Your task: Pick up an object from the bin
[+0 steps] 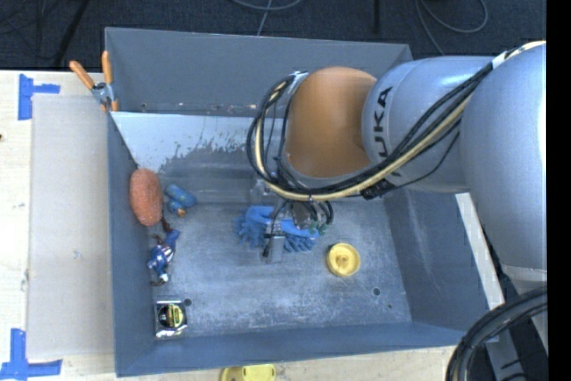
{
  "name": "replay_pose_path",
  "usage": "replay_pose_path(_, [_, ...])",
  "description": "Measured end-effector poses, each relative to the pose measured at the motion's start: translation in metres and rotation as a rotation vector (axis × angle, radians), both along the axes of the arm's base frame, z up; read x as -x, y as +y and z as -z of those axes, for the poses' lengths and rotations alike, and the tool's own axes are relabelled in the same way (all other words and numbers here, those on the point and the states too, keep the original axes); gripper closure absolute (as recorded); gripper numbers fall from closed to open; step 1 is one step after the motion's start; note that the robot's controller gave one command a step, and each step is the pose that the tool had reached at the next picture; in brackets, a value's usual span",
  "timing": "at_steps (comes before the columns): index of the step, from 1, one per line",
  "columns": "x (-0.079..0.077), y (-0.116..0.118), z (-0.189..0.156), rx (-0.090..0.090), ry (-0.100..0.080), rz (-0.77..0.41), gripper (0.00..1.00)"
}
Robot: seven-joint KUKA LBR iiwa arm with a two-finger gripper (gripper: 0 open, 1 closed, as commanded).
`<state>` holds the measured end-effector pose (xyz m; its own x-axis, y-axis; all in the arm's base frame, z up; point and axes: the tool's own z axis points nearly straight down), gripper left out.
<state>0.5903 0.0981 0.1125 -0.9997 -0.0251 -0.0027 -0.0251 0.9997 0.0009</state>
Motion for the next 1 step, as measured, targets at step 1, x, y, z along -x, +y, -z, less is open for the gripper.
replay_pose_path(1, [-0.0146,-0.0192,0.0359,0.000,0.001,0.305,1.00])
